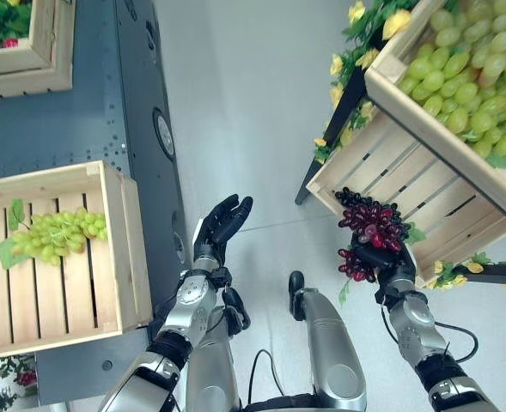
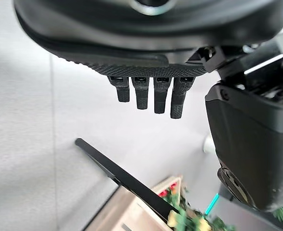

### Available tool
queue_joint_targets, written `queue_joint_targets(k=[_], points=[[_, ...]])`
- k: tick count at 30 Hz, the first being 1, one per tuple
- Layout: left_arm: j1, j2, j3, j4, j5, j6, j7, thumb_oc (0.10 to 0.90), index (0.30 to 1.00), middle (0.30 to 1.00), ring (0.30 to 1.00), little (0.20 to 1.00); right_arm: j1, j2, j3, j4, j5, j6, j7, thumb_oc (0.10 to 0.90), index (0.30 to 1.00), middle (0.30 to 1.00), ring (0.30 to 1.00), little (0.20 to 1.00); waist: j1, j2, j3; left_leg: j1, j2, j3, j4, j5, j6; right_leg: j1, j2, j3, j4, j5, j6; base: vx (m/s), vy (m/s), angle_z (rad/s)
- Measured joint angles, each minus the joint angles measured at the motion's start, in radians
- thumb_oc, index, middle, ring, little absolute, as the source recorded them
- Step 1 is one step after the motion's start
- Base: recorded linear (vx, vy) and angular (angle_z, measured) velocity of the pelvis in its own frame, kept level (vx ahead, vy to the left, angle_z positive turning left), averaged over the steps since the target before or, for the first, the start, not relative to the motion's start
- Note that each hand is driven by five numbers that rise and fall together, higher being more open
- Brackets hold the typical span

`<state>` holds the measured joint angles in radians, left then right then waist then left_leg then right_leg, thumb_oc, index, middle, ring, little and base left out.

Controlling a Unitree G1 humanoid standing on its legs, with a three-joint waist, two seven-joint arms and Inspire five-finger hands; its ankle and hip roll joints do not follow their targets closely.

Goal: Pick up the fruits from the basket on one side to the basket on the other side

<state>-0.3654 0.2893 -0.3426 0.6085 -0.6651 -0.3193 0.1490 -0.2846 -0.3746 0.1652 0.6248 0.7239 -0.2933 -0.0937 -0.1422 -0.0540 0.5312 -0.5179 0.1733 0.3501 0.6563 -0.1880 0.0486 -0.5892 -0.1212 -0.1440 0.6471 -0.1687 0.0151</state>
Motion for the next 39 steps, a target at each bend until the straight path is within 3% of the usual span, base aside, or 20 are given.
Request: queue_joint_targets(k=[6, 11, 17, 25, 33, 35, 39], points=[[-0.002, -0.001, -0.035, -0.013, -0.017, 0.001, 0.011, 0.800, 0.900, 0.900, 0.900, 0.900, -0.074, -0.035, -0.043, -0.002, -0.001, -0.005, -0.058, 0.400, 0.300, 0.300, 0.300, 0.300, 0.002, 0.000, 0.001, -0.087, 0.009, -0.046, 0.089, -0.025, -0.012, -0.083, 0.009, -0.002, 0.089, -0.031, -0.017, -0.03, -0.004, -0.02], [-0.044, 0.003, -0.045, -0.045, -0.016, 0.008, 0.028, 0.800, 0.900, 0.900, 0.900, 0.900, -0.122, -0.156, -0.045, 0.014, -0.025, -0.007, -0.136, 0.400, 0.300, 0.300, 0.300, 0.300, 0.020, 0.000, 0.001, -0.166, 0.009, -0.091, 0.166, -0.045, -0.019, -0.152, 0.008, -0.007, 0.166, -0.057, -0.029, -0.02, -0.046, 0.03], [-0.100, 0.042, -0.090, -0.060, -0.017, 0.010, 0.037, 0.800, 0.900, 0.900, 0.900, 0.900, -0.316, -0.273, -0.045, 0.199, -0.059, 0.008, -0.256, 0.400, 0.300, 0.300, 0.300, 0.300, 0.045, 0.001, 0.002, -0.242, -0.004, -0.153, 0.214, -0.048, -0.025, -0.206, 0.001, -0.039, 0.221, -0.080, -0.051, -0.03, -0.031, 0.11], [-0.114, 0.061, -0.107, -0.062, -0.057, 0.009, 0.039, 0.800, 0.900, 0.900, 0.900, 0.900, -0.455, -0.367, 0.004, 0.235, -0.223, 0.127, -0.302, 0.400, 0.300, 0.300, 0.300, 0.300, 0.086, 0.006, 0.003, -0.306, -0.003, -0.204, 0.285, -0.066, -0.051, -0.247, -0.007, -0.076, 0.296, -0.124, -0.070, -0.01, -0.013, 0.09], [-0.112, 0.098, -0.115, -0.070, -0.095, 0.009, 0.038, 0.800, 0.900, 0.900, 0.900, 0.900, -0.492, -0.372, 0.054, 0.278, -0.286, 0.242, -0.302, 0.400, 0.300, 0.300, 0.300, 0.300, 0.126, 0.006, 0.003, -0.361, -0.011, -0.236, 0.320, -0.078, -0.052, -0.273, -0.020, -0.107, 0.325, -0.140, -0.074, 0.01, -0.023, 0.11], [-0.111, 0.104, -0.120, -0.070, -0.097, 0.009, 0.038, 0.800, 0.900, 0.900, 0.900, 0.900, -0.515, -0.372, 0.057, 0.297, -0.286, 0.272, -0.302, 0.800, 0.900, 0.900, 0.900, 0.900, 0.130, 0.006, 0.003, -0.370, -0.018, -0.240, 0.322, -0.079, -0.049, -0.278, -0.027, -0.112, 0.326, -0.142, -0.072, 0.01, -0.031, 0.10], [-0.107, 0.122, -0.123, -0.070, -0.097, 0.009, 0.023, 0.800, 0.900, 0.900, 0.900, 0.900, -0.545, -0.372, 0.086, 0.321, -0.285, 0.301, -0.302, 0.800, 0.900, 0.900, 0.900, 0.900, 0.132, 0.006, 0.003, -0.372, -0.023, -0.237, 0.323, -0.083, -0.043, -0.277, -0.035, -0.112, 0.326, -0.144, -0.066, 0.01, -0.009, 0.03]])
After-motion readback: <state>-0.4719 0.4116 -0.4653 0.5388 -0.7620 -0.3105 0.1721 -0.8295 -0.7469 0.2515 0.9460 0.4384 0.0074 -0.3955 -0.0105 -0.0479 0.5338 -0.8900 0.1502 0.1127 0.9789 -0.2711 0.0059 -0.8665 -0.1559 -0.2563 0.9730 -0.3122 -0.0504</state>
